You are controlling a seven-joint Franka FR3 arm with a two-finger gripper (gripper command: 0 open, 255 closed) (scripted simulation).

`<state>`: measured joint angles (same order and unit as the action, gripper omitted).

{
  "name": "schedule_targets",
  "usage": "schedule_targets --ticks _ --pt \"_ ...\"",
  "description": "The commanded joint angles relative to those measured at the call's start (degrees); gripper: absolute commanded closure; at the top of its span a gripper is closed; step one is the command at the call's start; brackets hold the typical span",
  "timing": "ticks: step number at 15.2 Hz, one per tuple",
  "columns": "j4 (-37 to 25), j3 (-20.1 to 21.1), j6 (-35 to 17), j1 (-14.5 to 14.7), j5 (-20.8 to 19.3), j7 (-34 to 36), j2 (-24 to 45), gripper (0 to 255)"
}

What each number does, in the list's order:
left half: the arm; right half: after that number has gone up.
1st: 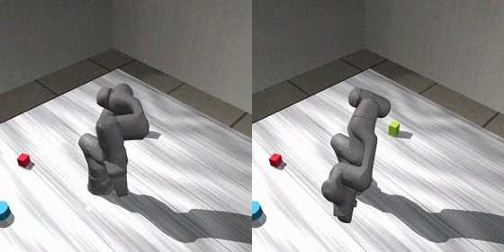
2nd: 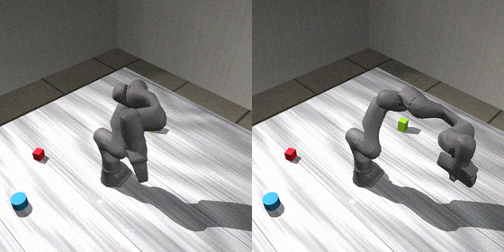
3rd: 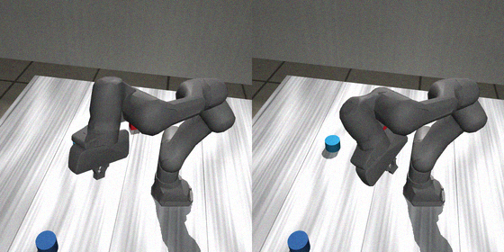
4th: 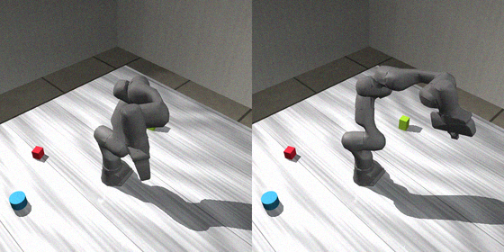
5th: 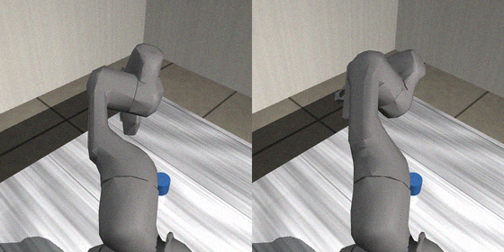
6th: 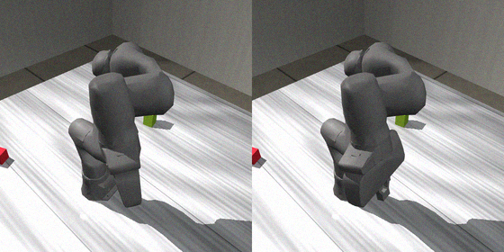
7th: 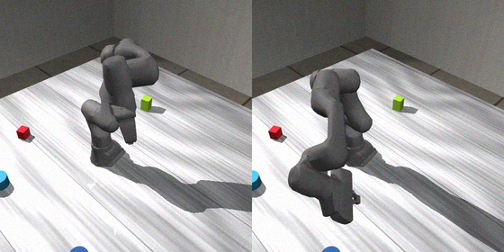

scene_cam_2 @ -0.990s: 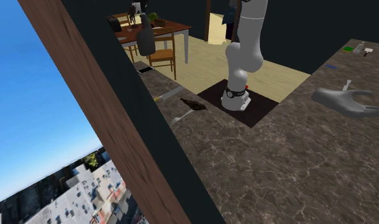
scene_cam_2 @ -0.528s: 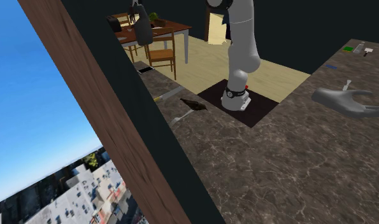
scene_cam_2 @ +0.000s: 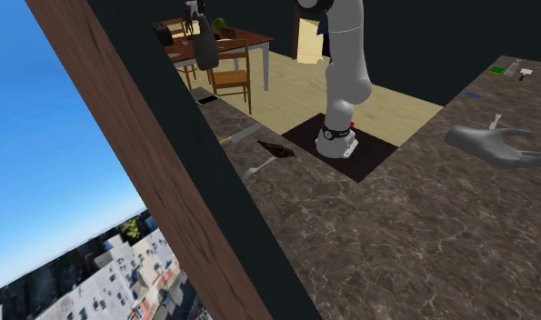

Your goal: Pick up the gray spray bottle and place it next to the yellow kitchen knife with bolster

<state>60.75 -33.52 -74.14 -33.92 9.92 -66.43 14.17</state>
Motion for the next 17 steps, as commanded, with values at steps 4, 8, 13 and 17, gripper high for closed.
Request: schedule_targets --ticks 4,8,13,17 --pt "9.0 0.3 -5.8 2.3 -2.4 0.8 -3.8 255" --pt "14.8 0.6 -9.8 3.4 -3.7 1.3 -5.9 255" --pt "21.2 0.9 -14.5 4.3 -4.9 1.8 -7.9 255" --pt "25.6 1.1 -18.0 4.7 -5.6 2.1 -9.1 255"
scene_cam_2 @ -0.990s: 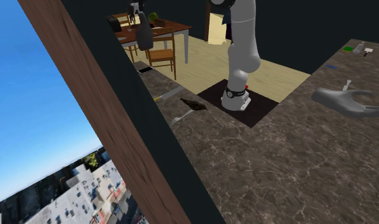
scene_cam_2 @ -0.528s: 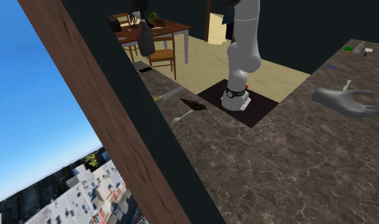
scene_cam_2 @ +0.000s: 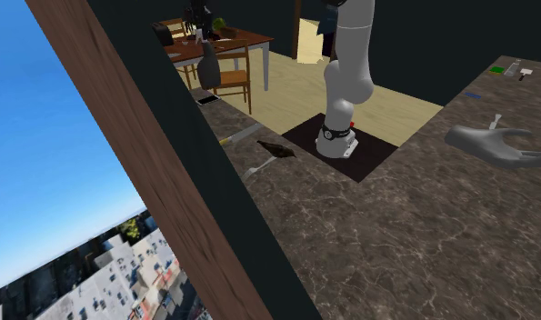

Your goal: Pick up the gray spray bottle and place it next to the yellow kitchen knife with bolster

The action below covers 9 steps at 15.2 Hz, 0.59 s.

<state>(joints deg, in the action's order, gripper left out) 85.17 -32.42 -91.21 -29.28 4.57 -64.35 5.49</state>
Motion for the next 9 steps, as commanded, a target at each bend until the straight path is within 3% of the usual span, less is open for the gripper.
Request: schedule_targets --ticks 1,9 --pt "2.2 0.1 -1.7 0.2 -0.3 0.1 -0.6 255" --pt "9.8 0.3 -8.3 0.6 -1.0 0.3 -1.9 255"
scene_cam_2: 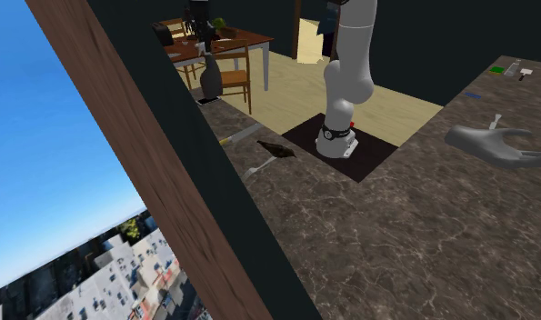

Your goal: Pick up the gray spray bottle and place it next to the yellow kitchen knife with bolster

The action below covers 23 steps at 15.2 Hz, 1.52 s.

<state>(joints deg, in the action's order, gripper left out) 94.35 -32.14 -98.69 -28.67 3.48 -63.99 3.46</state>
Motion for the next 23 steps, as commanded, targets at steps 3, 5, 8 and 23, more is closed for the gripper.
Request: schedule_targets --ticks 3,5,8,23 --pt "3.1 0.1 -3.1 0.1 0.0 0.0 0.0 255" --pt "4.7 0.1 -4.7 0.1 0.0 -0.1 0.0 255" --pt "6.9 0.1 -7.0 0.2 0.1 -0.2 0.0 255" --pt "16.2 0.2 -18.1 0.0 1.7 -1.5 2.2 255"
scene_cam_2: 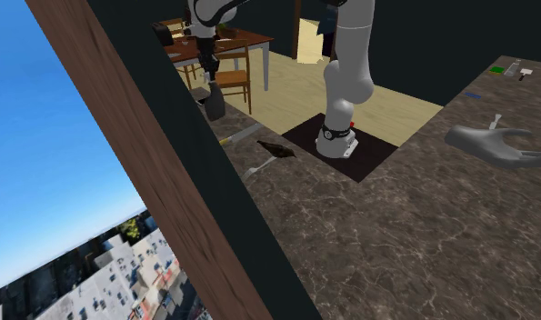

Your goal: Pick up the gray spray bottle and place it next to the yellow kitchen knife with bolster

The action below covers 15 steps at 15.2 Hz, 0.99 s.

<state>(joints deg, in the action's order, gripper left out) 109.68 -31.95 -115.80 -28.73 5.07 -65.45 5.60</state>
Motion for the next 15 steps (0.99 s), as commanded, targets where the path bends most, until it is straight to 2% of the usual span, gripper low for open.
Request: schedule_targets --ticks 1,9,10,15 --pt "1.3 0.1 -1.7 0.0 0.3 -0.2 0.4 255" --pt "1.7 0.1 -2.2 0.0 0.4 -0.3 0.6 255" --pt "1.7 0.1 -2.2 0.0 0.4 -0.3 0.6 0" --pt "1.7 0.1 -2.2 0.0 0.4 -0.3 0.6 0"
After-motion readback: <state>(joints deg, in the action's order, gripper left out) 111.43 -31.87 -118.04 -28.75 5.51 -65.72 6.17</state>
